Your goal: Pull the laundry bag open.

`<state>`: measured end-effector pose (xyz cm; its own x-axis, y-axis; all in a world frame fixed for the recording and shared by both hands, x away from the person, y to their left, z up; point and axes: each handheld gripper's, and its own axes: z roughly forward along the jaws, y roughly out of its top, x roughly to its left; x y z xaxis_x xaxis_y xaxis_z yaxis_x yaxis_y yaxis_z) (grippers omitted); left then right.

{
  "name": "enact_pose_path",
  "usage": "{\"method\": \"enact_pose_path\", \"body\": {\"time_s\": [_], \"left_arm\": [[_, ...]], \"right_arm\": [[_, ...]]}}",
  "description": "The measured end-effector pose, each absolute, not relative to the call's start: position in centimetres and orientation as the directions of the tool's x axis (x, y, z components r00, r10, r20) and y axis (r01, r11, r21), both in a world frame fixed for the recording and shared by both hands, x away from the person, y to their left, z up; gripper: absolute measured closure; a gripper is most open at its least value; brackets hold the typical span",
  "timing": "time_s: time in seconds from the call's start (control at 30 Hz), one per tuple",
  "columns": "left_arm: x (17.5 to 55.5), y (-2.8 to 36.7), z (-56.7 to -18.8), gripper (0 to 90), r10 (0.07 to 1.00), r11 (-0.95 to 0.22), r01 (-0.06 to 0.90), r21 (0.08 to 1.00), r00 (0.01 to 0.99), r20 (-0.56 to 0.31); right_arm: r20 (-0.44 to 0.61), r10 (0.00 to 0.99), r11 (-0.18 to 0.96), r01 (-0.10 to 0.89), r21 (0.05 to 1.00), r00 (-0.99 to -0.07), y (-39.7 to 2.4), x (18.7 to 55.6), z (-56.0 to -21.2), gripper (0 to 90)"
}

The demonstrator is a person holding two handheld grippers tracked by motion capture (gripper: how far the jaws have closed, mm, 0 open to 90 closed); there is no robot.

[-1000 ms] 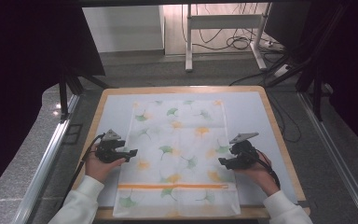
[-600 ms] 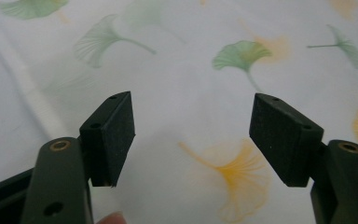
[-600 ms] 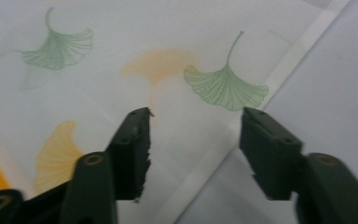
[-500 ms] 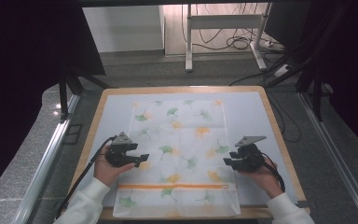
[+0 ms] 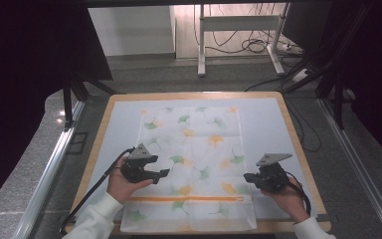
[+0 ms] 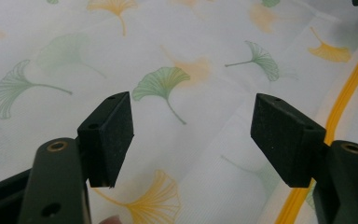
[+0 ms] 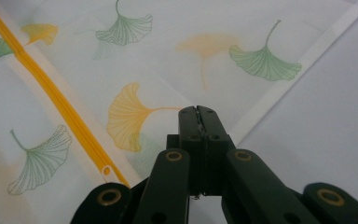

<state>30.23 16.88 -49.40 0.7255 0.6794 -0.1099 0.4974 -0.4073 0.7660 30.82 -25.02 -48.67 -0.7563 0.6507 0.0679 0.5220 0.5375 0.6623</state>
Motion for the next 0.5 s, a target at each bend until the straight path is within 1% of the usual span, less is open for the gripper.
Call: {"method": "enact_pose_path", "body": {"time_s": [0.2,0.3,0.5], "left_arm": [[30.0,15.9,-49.0,31.1,0.653,-0.409,0.489,0.771,0.746,-0.127],[29.7,15.0,-49.0,31.1,0.641,-0.44,0.477,0.761,0.76,-0.106],[29.3,13.4,-48.8,35.2,0.605,-0.465,0.476,0.746,0.786,-0.124]], "right_arm": [[0.08,0.634,0.543,0.516,0.662,-0.769,-25.4,30.4,-48.6,89.2],[0.087,0.626,0.547,0.516,0.659,-0.775,-25.4,30.3,-48.7,89.2],[0.09,0.621,0.555,0.518,0.651,-0.778,-25.7,30.0,-48.8,89.3]]}}
